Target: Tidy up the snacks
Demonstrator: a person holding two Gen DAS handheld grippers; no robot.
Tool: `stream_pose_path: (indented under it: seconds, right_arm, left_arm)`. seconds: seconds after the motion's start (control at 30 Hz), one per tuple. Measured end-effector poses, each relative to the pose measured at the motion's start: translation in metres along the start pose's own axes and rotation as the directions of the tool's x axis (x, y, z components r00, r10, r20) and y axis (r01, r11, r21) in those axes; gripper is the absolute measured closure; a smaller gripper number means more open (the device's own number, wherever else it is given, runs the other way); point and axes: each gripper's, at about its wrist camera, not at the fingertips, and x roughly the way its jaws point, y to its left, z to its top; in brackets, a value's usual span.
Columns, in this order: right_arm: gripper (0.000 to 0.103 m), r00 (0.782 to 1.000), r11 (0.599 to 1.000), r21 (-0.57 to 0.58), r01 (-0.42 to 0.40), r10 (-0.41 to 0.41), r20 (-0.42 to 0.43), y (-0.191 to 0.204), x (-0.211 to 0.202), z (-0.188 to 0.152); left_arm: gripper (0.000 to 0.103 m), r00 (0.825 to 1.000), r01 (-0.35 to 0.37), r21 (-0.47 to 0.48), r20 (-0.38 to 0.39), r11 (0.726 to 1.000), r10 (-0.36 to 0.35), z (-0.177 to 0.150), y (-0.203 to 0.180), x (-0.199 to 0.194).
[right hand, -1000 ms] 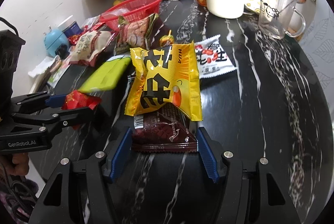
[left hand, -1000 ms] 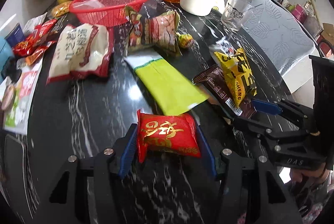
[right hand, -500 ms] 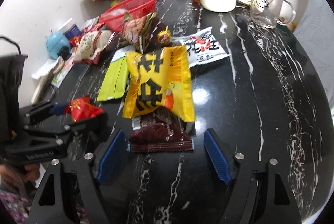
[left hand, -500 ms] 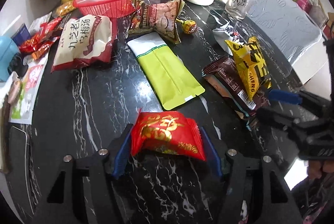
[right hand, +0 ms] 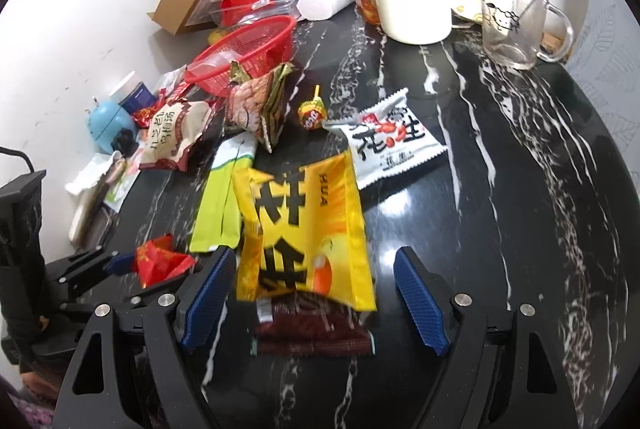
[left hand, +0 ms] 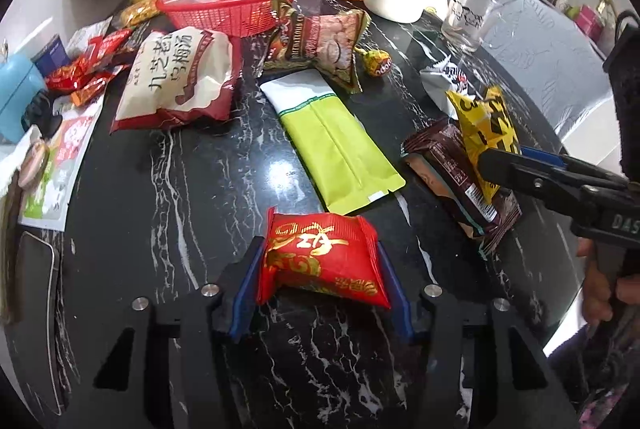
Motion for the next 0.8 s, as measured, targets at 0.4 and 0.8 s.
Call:
stream_pose_path:
  seconds: [0.4, 0.8]
  right_arm:
    - [0.055, 0.999, 0.995, -0.100, 0.006, -0.001, 0.051, 0.014, 0.000, 0.007]
    - [0.062, 0.997, 0.992, -0.124, -0.014, 0.024, 0.074, 0.021, -0.013, 0.007]
  left_arm:
    - [0.049, 0.999, 0.043, -0.057, 0.030, 0.997, -0.041, 0.012, 0.015, -0.010]
    - [0.049, 0.995, 0.075, -0.059, 0.068, 0.995, -0.071, 0.019, 0.013, -0.021]
